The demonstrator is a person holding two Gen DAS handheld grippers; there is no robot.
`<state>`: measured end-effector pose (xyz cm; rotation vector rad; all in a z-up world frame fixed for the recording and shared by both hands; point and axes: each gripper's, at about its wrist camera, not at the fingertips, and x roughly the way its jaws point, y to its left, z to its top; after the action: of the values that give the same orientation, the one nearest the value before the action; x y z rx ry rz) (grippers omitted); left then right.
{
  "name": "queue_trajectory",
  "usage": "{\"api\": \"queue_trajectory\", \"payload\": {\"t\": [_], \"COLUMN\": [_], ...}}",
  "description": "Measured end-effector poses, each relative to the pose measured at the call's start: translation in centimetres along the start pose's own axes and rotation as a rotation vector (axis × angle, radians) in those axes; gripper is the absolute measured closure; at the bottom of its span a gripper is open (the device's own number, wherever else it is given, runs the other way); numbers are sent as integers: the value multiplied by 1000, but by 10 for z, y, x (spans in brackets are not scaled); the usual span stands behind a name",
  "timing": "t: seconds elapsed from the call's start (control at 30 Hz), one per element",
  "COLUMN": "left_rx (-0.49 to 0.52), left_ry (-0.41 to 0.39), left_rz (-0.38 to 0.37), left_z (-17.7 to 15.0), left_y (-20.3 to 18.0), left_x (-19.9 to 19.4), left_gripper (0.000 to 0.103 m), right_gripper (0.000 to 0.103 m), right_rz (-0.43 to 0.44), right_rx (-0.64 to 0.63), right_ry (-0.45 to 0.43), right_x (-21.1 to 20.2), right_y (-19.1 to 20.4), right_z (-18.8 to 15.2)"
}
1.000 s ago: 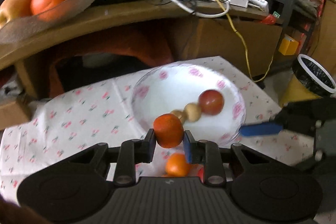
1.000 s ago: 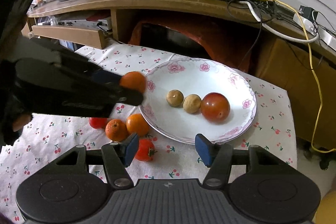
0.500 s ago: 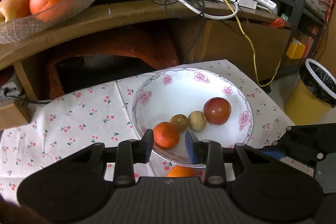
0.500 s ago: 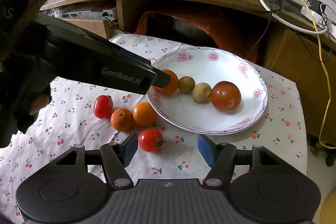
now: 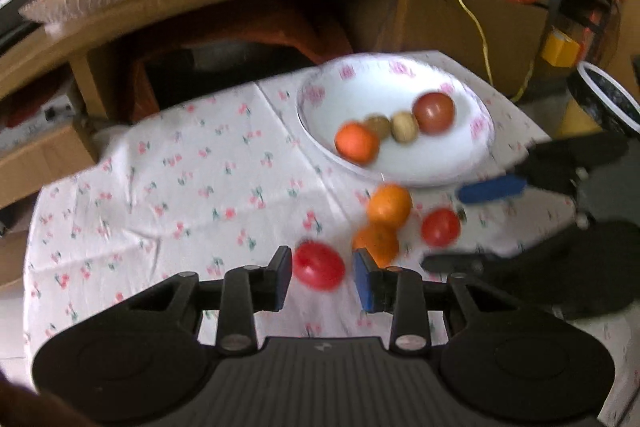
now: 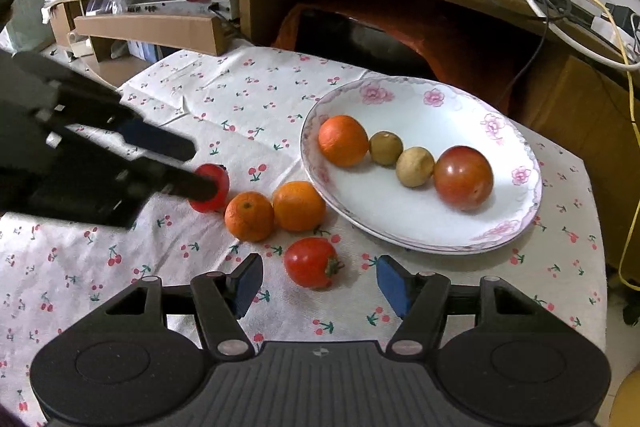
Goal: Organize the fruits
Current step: 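Grasp a red tomato with the left gripper while the right gripper grasps another red tomato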
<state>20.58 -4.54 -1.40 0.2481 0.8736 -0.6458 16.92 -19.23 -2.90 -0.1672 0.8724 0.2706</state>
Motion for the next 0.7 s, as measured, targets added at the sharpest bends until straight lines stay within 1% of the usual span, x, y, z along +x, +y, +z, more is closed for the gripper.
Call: {"api": "queue_trajectory", "payload": {"t": [0.07,0.17,0.3,0.37,0.4,0.47,0.53,0.6,0.7], "left_rx": [27,72,62,53,54,62,65,75,72], "left_ry": [12,-5,-28,-29,-24,-44,-44,-44,-46], "left_rz": [-15,15,17,19,23,21,24,35,54], "left_z": [-7,-10,-8,-6,-6,-5,-5,-7,-11], "left_y": [-3,-8,-1,2,2,1,-1,-3,-6], "left_x": [3,9,15,21,25,28,27,25,21], "left_gripper": [64,64,63,63,63,63,65,69,69], "right_gripper": [43,45,47,54,56,67,72,72,75], "right_rz": [-7,-20,-14,-15,-14,-15,-13,-18,-24], "right_rx": [-5,-20,-18,-17,-17,-16,-13,-20,-14], "right_ry": [5,7,6,3,3,2,3,4,7], "right_x": [3,6,5,5,5,4,3,3,2], "right_y": [3,6,5,4,4,3,3,3,1], "right_z": [0,1,1,1,1,2,1,1,1]}}
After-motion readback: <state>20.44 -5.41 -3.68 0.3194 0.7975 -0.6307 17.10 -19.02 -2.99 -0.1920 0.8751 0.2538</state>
